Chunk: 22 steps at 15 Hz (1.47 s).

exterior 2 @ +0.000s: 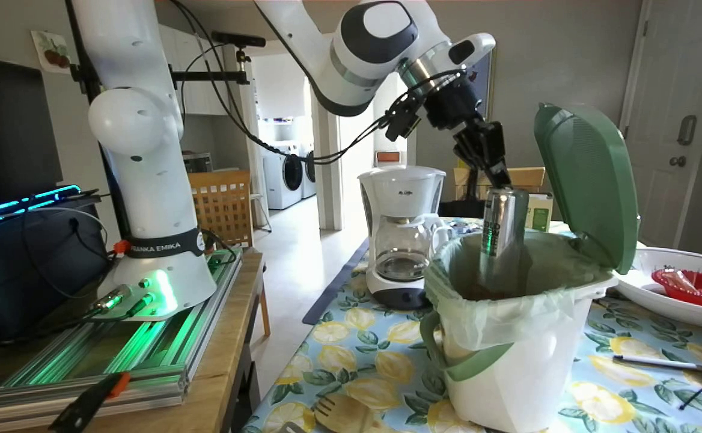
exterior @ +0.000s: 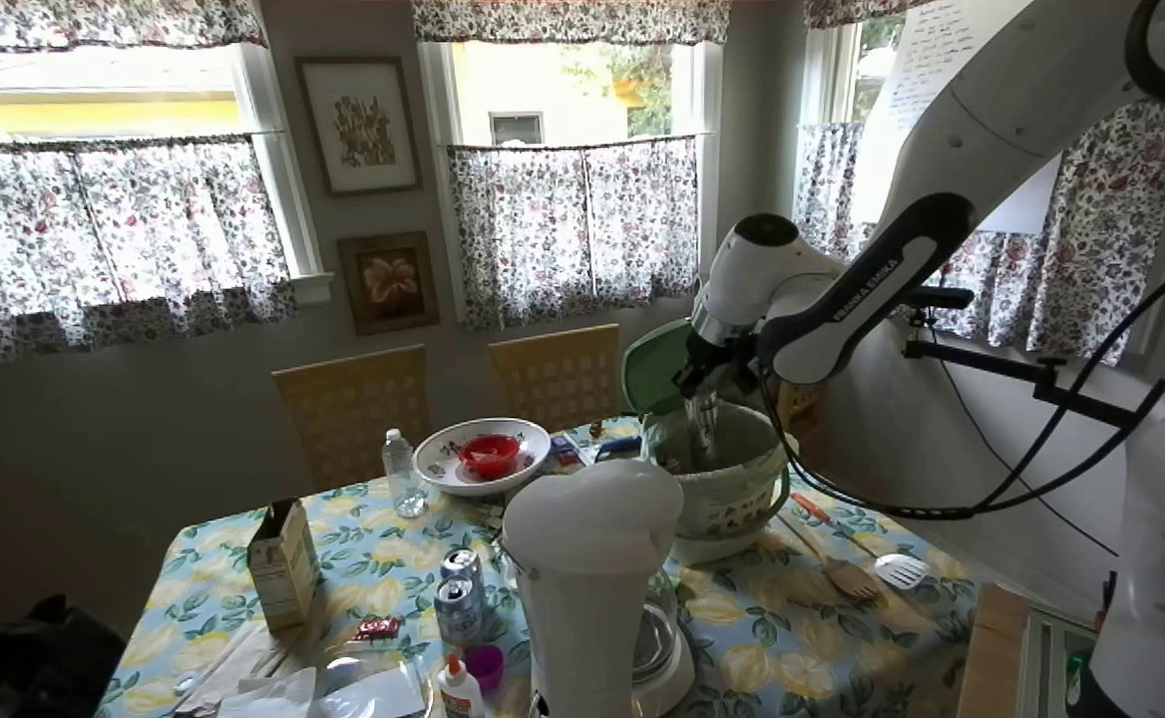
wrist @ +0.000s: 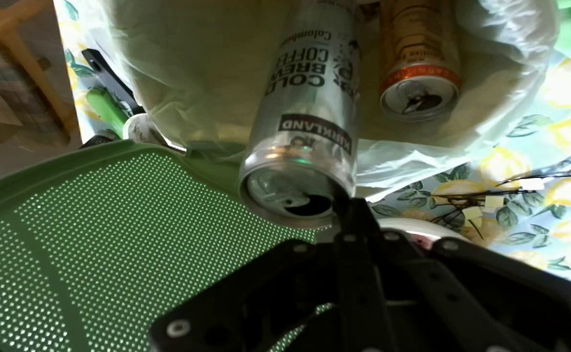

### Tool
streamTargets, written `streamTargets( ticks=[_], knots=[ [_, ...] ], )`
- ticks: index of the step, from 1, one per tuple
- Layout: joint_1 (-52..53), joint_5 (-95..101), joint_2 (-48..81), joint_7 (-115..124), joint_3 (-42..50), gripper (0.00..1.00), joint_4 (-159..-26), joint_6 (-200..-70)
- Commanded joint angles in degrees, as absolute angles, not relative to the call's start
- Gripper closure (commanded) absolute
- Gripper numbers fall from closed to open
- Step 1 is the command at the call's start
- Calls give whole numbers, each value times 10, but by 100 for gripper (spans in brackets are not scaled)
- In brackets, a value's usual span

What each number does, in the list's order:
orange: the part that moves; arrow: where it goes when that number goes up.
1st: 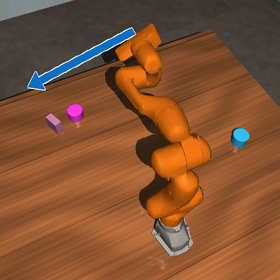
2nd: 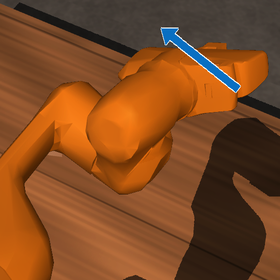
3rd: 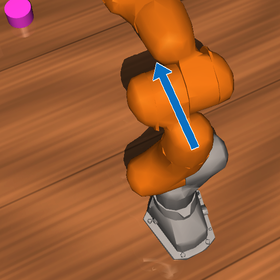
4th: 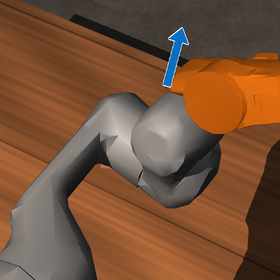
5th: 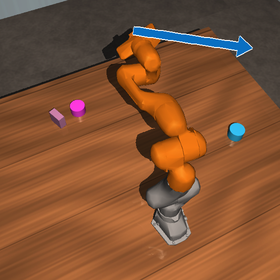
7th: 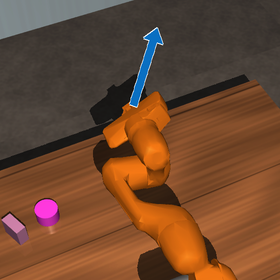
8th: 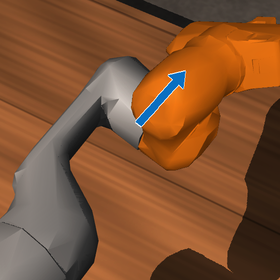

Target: Remove the can from the rubbish bin

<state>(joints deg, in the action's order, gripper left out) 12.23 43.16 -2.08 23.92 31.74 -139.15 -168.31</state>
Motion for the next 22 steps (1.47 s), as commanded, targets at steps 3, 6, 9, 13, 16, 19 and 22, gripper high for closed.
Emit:
streamTargets(
  ticks=[3, 6, 9, 13, 16, 19, 22],
  knots=[
    [118, 502, -125, 305, 292, 100, -1442, -1639],
    [112, 516, -165, 321, 275, 100, -1463, -1634],
    [103, 525, -203, 331, 260, 100, -1483, -1633],
    [98, 516, -250, 326, 246, 100, -1514, -1625],
    [104, 499, -280, 311, 246, 100, -1539, -1616],
    [110, 490, -306, 302, 250, 100, -1563, -1608],
    [13, 357, -316, 209, 144, 100, -1598, -1626]
  ],
)
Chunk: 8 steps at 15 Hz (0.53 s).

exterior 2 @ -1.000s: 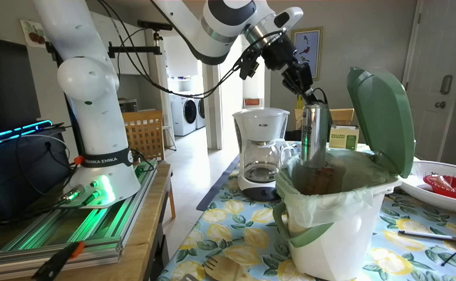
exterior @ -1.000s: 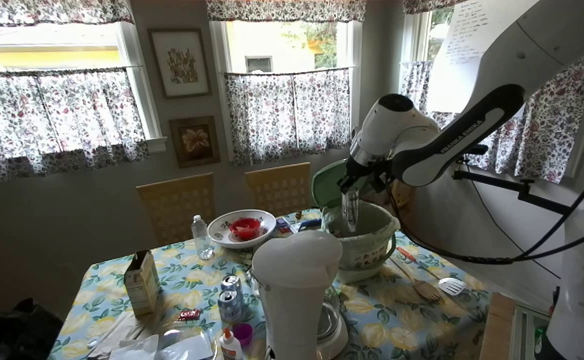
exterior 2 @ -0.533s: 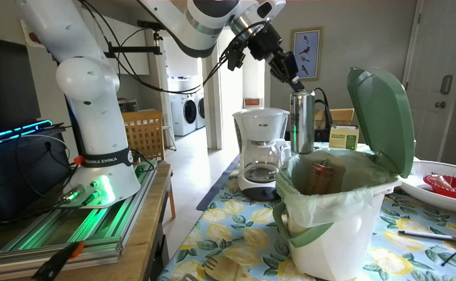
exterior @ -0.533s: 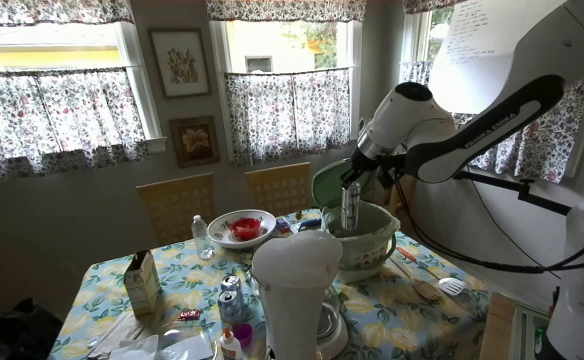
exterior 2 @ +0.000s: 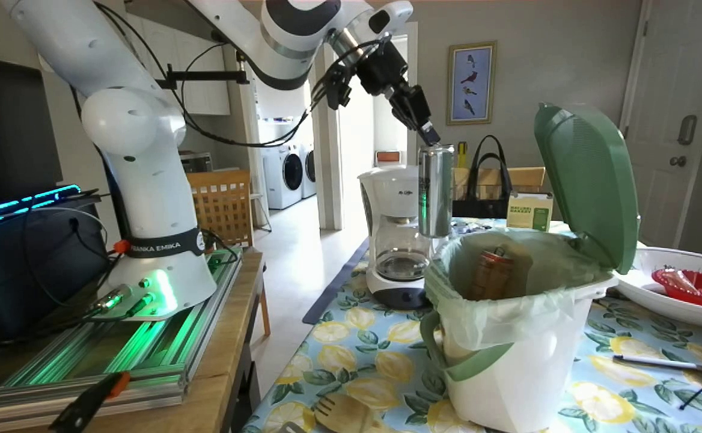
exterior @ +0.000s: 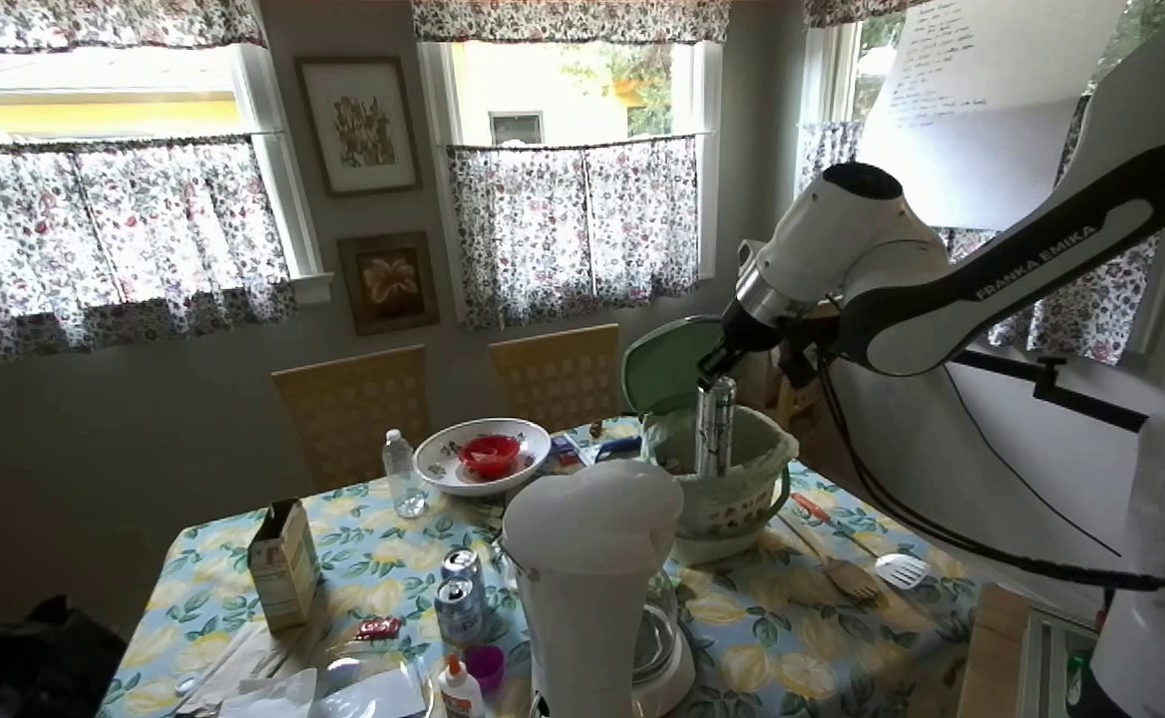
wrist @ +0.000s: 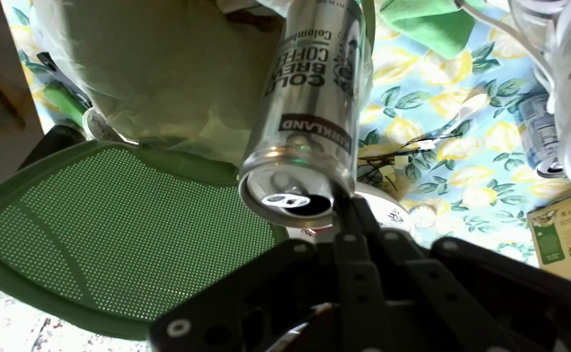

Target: Remove the can from the rubbish bin

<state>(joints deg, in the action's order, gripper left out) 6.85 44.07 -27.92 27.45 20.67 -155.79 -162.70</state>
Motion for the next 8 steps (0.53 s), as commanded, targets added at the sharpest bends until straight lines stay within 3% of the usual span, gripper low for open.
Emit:
streamTargets(
  ticks=[1, 2, 8],
  knots=[
    [-3, 330, -323, 192, 122, 100, -1606, -1626],
    [64, 370, -310, 223, 178, 100, -1576, -1600],
    [85, 363, -309, 216, 196, 100, -1579, -1583]
  ],
)
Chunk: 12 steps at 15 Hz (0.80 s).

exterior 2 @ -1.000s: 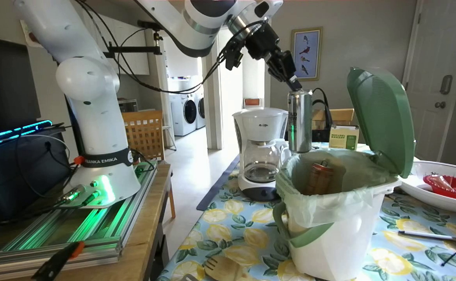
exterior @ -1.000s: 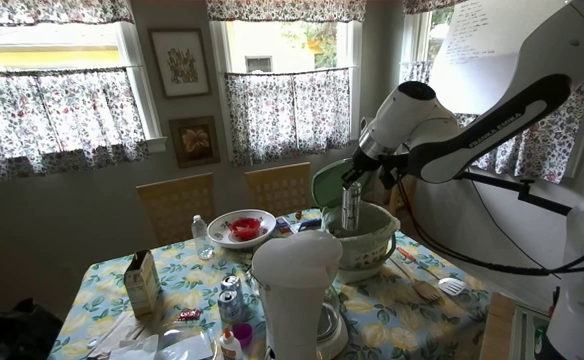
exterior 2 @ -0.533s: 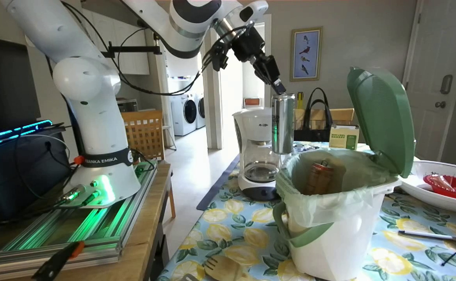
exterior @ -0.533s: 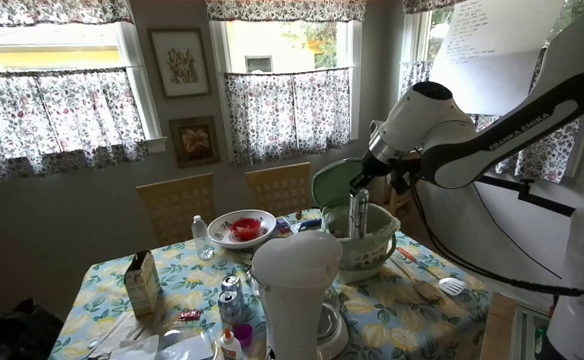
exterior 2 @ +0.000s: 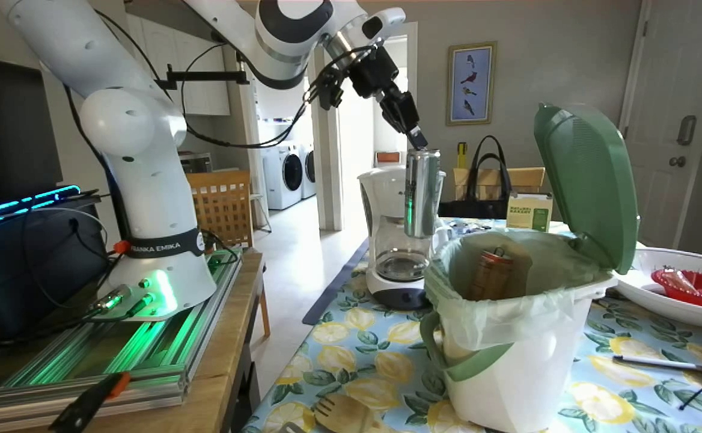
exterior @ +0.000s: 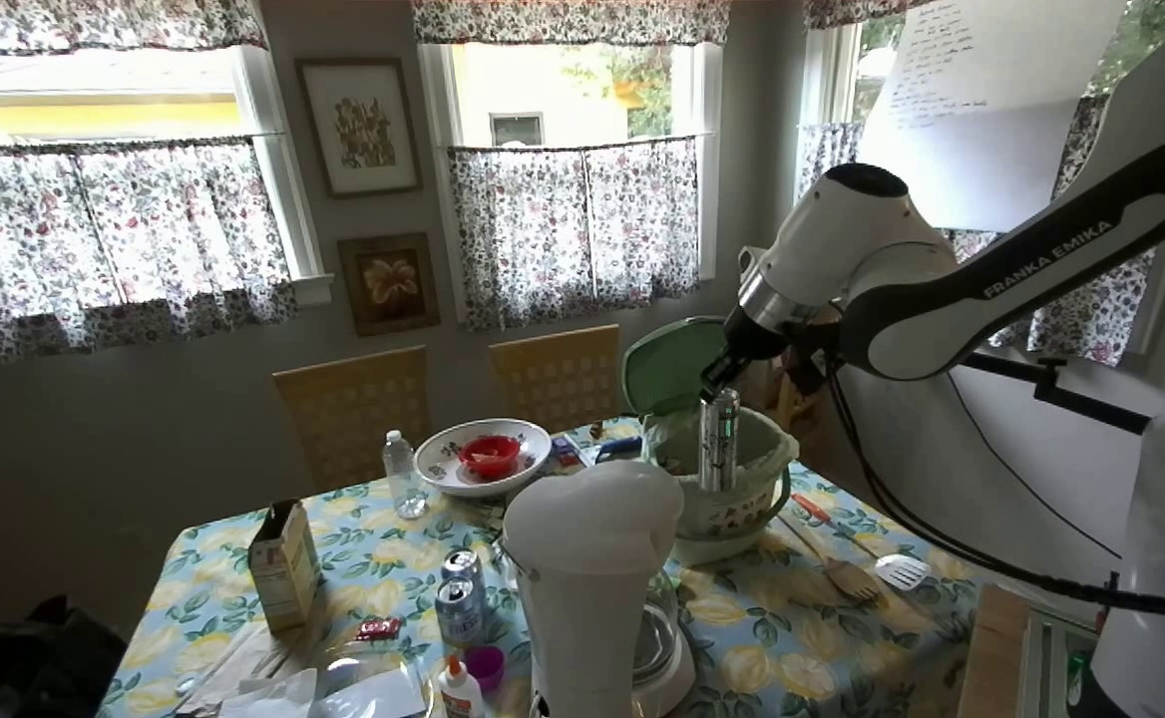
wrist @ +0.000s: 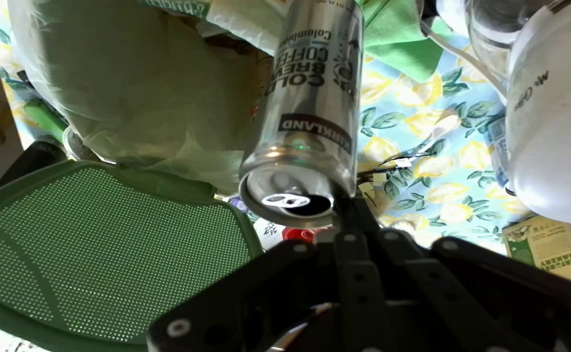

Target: Remove the can from the rubbish bin

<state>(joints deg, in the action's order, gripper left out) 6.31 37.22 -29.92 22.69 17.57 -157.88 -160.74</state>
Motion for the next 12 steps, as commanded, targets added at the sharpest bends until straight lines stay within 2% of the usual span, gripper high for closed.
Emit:
streamTargets(
  ticks=[1, 12],
  knots=[
    [89, 363, -307, 215, 201, 100, -1579, -1578],
    [120, 375, -255, 230, 244, 100, -1581, -1581]
  ],
)
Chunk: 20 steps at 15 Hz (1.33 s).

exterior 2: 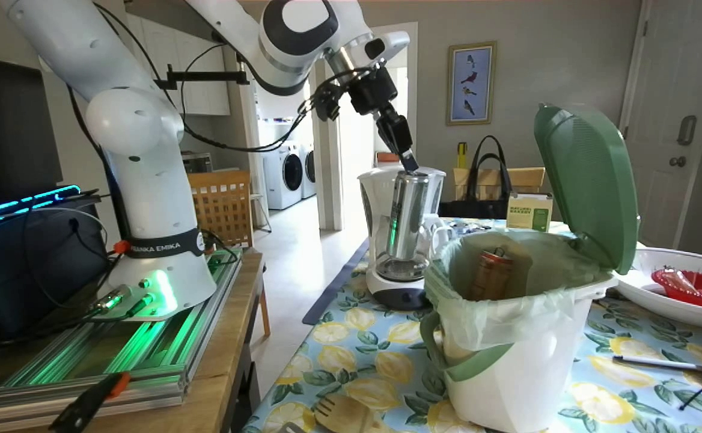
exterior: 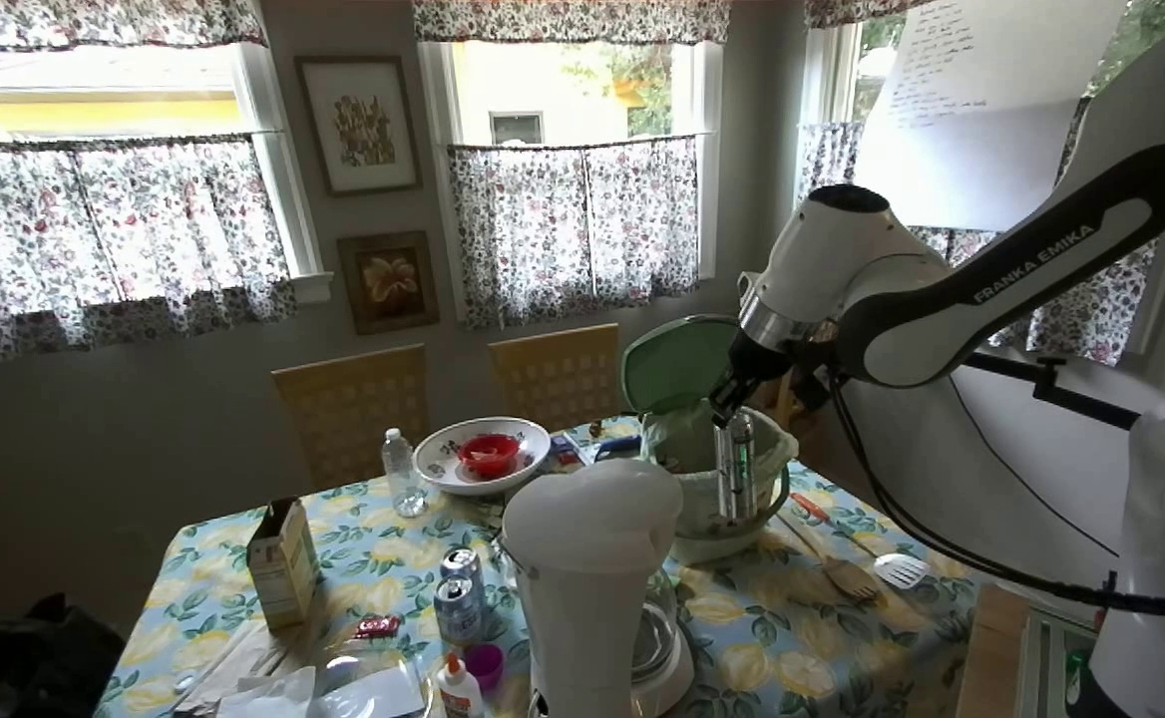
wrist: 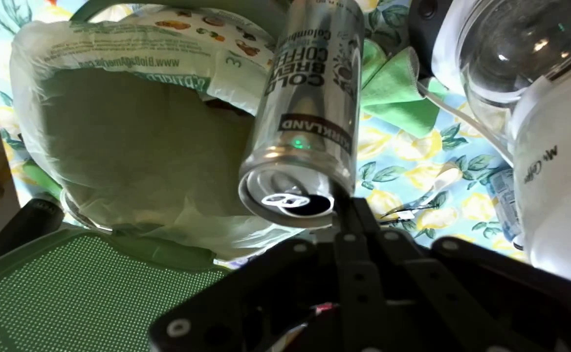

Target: Remove the can from the rubbish bin

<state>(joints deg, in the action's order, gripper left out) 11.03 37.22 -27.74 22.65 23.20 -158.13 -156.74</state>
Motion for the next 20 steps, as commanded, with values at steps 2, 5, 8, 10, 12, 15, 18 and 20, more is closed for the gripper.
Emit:
streamTargets(
  ticks=[2, 5, 8, 10, 12, 15, 18, 20],
  knots=[
    [120, 379, -236, 233, 245, 100, -1581, -1592],
    [118, 384, -204, 237, 244, 100, -1582, -1614],
    [114, 390, -175, 240, 242, 100, -1582, -1648],
    [107, 400, -153, 246, 237, 100, -1582, -1673],
    [102, 406, -132, 247, 236, 100, -1582, -1696],
    [87, 427, -104, 256, 231, 100, -1582, -1727],
    [70, 455, -79, 268, 231, 100, -1579, -1751],
    [63, 464, -63, 270, 234, 100, -1577, -1765]
  ],
)
